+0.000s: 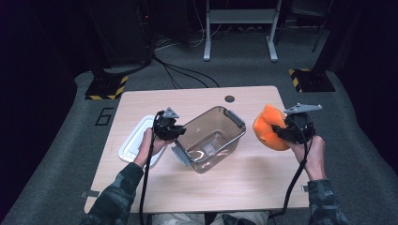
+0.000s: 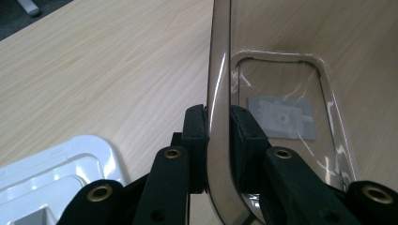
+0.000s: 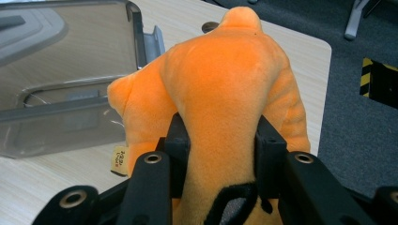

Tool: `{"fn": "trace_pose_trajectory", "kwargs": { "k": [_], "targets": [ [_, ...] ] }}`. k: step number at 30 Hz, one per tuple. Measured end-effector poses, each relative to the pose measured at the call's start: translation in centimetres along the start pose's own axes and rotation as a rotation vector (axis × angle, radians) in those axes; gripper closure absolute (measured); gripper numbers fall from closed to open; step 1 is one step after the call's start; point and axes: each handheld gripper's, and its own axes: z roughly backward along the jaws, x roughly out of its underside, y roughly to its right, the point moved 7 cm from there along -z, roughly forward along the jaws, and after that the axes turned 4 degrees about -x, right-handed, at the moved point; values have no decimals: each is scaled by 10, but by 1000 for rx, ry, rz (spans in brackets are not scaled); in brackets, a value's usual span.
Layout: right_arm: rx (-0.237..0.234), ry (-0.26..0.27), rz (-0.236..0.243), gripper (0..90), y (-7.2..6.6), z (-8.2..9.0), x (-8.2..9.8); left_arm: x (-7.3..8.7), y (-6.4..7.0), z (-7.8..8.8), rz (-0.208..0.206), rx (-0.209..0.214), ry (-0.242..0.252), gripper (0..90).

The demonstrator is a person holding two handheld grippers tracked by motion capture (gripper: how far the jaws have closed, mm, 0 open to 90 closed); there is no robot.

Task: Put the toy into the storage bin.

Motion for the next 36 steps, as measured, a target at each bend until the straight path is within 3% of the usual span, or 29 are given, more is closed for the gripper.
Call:
{"fn": "trace_pose_trajectory", "kwargs": {
  "k": [20, 36],
  "targets": [
    [-37, 52, 65, 651, -31, 3, -50, -1, 0, -1, -2, 1, -5, 777],
    [-75, 52, 111, 649, -57, -16, -76, -1, 1, -1, 2, 1, -3, 778]
  ]
}}
